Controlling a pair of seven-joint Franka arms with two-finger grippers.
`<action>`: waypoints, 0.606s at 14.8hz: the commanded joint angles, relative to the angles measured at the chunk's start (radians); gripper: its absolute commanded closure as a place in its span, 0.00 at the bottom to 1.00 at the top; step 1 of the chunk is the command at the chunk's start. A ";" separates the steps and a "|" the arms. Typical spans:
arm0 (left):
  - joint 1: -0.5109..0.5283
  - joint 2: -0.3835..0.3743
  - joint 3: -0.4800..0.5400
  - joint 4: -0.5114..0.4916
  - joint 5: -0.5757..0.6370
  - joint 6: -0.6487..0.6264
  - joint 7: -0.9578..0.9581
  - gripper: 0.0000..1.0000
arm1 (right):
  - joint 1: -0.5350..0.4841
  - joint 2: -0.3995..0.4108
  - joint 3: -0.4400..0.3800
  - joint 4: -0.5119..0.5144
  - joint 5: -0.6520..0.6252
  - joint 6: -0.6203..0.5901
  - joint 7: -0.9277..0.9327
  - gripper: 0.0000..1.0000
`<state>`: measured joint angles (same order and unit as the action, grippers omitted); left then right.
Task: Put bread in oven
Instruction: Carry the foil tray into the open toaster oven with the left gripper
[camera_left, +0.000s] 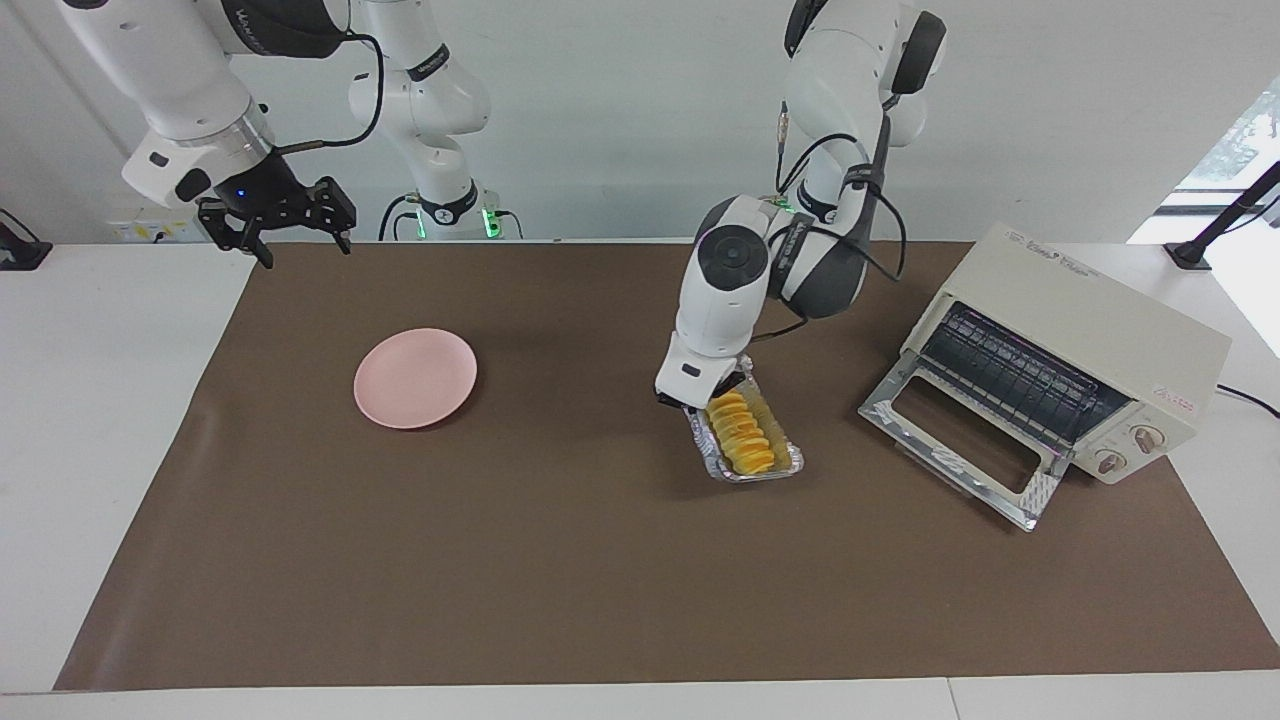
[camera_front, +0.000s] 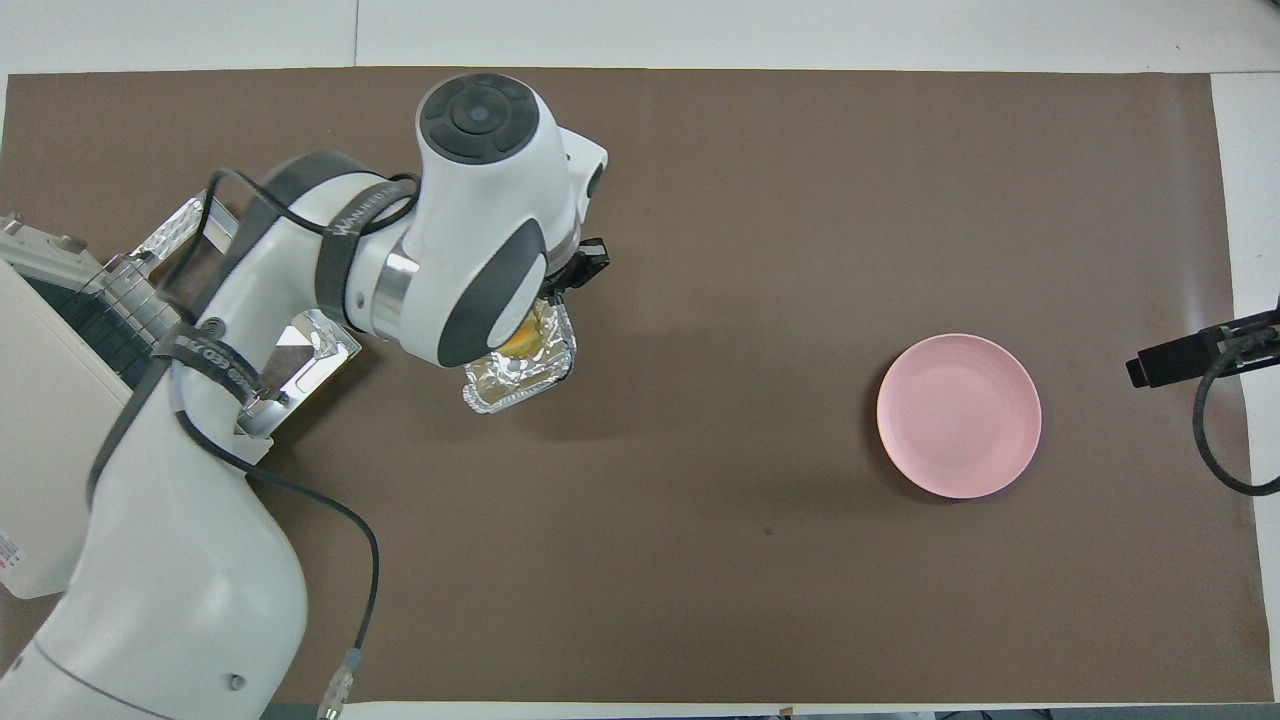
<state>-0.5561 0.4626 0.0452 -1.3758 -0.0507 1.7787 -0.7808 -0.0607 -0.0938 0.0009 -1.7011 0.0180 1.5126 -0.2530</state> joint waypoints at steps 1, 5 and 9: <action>0.009 -0.036 0.138 -0.008 0.014 -0.047 -0.003 1.00 | -0.019 -0.009 0.008 0.000 -0.006 -0.003 -0.015 0.00; 0.012 -0.025 0.326 -0.023 0.038 -0.035 -0.003 1.00 | -0.016 -0.010 0.008 -0.003 -0.021 0.003 -0.014 0.00; 0.096 -0.054 0.349 -0.110 0.069 -0.053 0.035 1.00 | -0.011 -0.012 0.008 -0.005 -0.035 0.003 -0.011 0.00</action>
<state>-0.4749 0.4376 0.3918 -1.4338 -0.0199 1.7444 -0.7578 -0.0605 -0.0940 0.0008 -1.7009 -0.0042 1.5129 -0.2530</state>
